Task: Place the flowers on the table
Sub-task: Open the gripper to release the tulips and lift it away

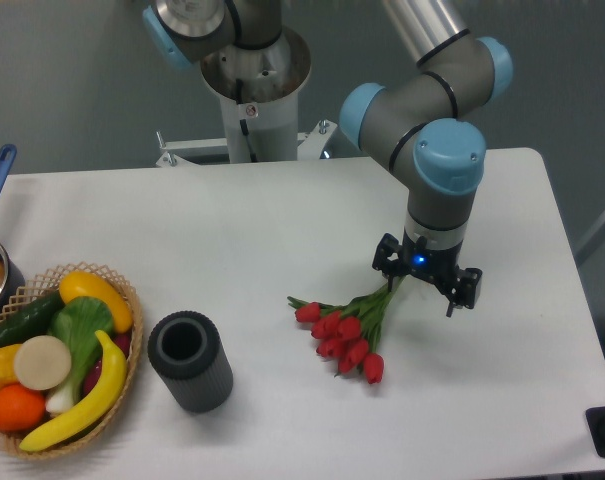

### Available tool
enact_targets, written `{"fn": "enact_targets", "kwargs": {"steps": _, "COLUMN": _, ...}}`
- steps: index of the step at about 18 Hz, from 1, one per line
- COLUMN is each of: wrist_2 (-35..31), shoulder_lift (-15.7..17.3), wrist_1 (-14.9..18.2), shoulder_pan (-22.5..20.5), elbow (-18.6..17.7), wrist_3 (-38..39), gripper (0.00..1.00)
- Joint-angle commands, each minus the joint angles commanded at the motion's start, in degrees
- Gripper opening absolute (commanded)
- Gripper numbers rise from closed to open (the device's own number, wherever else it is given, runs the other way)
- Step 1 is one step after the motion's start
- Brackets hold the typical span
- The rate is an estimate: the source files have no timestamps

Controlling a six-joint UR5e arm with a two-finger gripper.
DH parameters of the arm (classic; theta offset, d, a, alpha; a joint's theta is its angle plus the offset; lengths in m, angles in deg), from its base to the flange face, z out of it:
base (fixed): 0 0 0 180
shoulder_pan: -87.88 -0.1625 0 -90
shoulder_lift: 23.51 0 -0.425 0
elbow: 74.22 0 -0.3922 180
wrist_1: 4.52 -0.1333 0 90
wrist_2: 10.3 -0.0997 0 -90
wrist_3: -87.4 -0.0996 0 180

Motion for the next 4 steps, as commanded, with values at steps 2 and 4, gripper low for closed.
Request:
{"fn": "enact_targets", "kwargs": {"steps": 2, "wrist_2": 0.00, "shoulder_lift": -0.44, "wrist_1": 0.00, "shoulder_pan": -0.18, "elbow": 0.26, "wrist_3": -0.35, "gripper": 1.00}}
{"fn": "enact_targets", "kwargs": {"steps": 4, "wrist_2": -0.09, "shoulder_lift": -0.44, "wrist_1": 0.00, "shoulder_pan": -0.70, "elbow": -0.09, "wrist_3": -0.44, "gripper": 1.00}}
